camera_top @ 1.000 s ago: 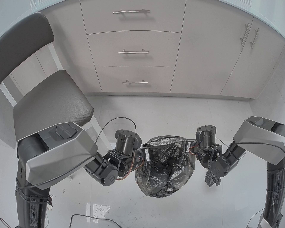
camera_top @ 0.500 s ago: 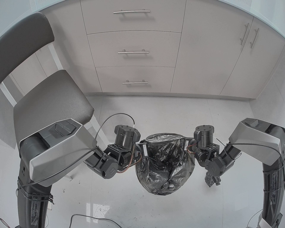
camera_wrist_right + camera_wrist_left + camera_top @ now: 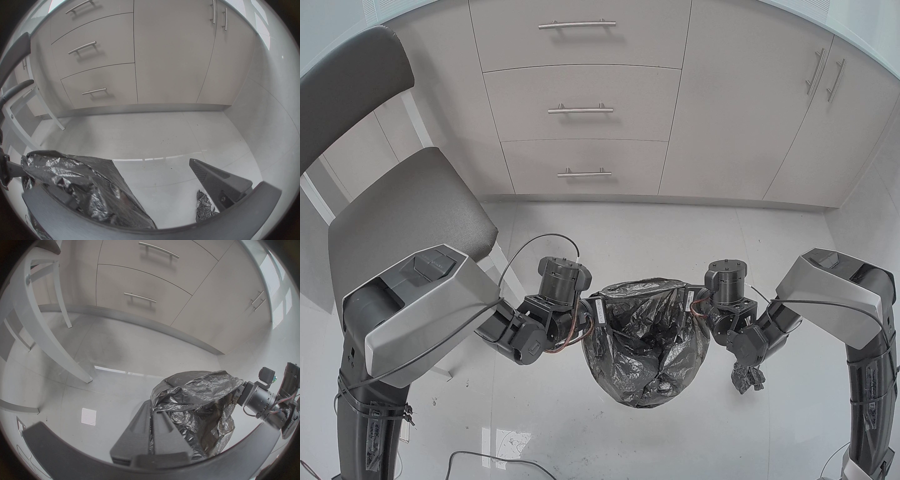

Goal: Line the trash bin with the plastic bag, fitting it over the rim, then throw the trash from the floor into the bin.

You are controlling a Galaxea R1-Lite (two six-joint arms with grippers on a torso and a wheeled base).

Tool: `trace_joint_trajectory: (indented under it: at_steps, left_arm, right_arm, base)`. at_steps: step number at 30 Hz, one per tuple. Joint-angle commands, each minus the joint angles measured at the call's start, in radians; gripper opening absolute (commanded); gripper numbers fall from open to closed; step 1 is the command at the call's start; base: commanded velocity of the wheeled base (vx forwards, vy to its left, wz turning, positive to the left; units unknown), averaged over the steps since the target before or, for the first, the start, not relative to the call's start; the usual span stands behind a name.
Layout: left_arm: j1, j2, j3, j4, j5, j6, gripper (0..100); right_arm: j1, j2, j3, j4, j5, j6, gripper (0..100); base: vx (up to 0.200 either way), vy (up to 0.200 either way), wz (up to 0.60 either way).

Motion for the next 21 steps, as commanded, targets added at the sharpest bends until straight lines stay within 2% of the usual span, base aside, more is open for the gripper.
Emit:
trace_joint_trajectory:
  at_steps: [1, 21]
  left_arm:
    - [0.009, 0.005, -0.026, 0.009, -0.001, 0.0, 0]
    - [0.026, -0.003, -0.049, 0.038, 0.0, 0.0, 0]
  right_arm:
    - [-0.002, 0.026, -0.029, 0.003, 0.0, -0.005, 100]
    - [-0.004, 0.036, -0.042, 0.002, 0.0, -0.005, 100]
  base:
    - [0.0, 0.0, 0.0]
    - [0.0, 0.0, 0.0]
